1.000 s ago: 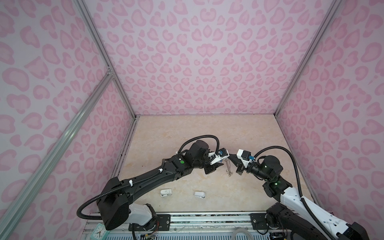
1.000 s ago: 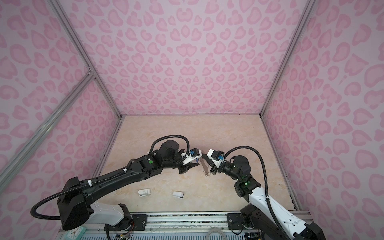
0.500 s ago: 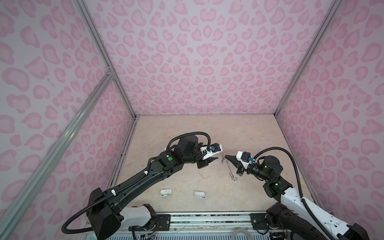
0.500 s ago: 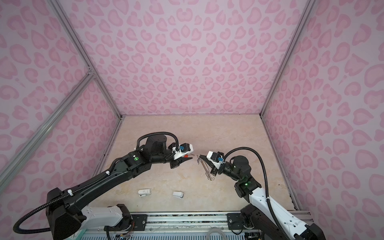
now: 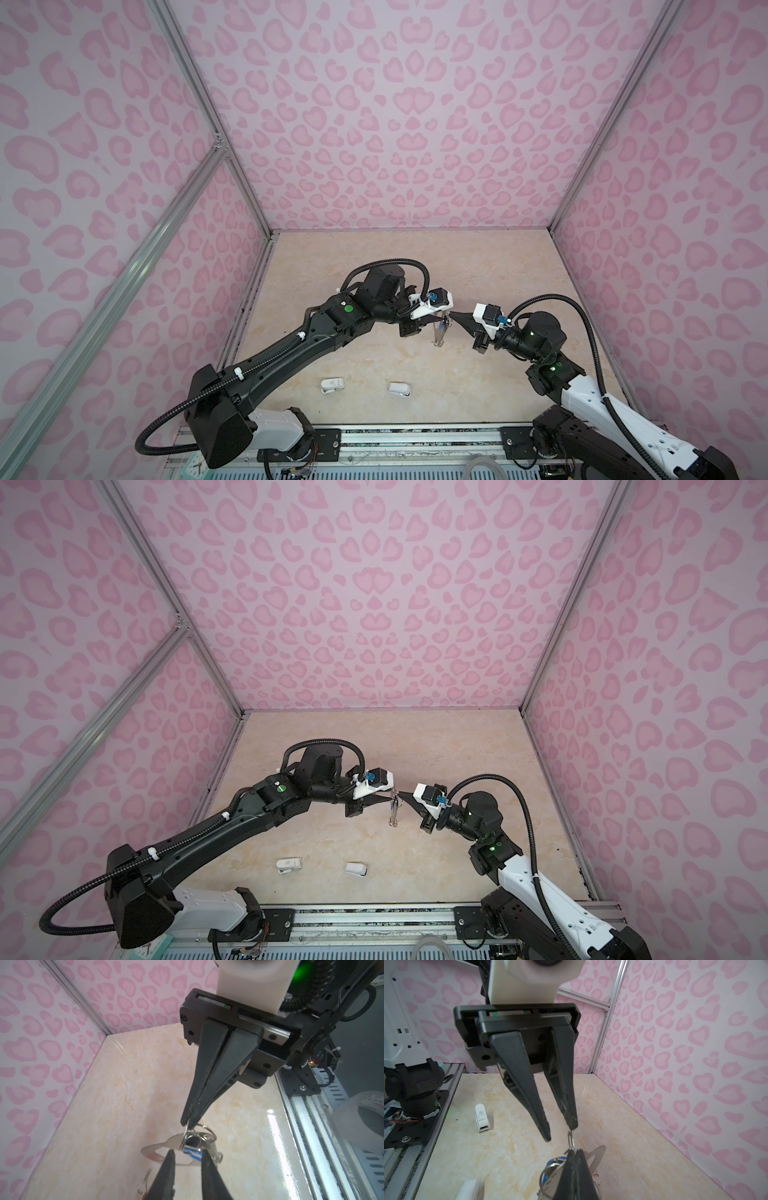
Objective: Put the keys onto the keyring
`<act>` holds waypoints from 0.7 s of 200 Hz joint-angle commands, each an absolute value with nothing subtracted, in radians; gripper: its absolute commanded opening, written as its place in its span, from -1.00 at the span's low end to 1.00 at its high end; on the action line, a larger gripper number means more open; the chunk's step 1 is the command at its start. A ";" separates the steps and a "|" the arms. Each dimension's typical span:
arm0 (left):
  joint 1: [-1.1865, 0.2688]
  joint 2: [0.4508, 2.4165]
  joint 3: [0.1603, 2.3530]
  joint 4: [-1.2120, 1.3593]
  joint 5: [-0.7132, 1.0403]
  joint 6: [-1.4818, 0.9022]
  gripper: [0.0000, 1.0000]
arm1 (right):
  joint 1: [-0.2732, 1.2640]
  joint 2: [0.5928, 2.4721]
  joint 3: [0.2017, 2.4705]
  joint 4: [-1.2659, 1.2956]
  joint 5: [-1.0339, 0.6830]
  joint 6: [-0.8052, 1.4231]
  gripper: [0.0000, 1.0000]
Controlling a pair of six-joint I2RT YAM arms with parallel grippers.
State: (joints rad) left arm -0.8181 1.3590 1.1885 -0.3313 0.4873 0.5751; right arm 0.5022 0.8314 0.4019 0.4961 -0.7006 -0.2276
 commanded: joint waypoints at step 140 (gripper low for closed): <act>-0.828 1.453 1.383 -0.567 0.362 0.597 -0.94 | 0.507 0.764 0.445 0.362 -0.521 -0.380 -0.19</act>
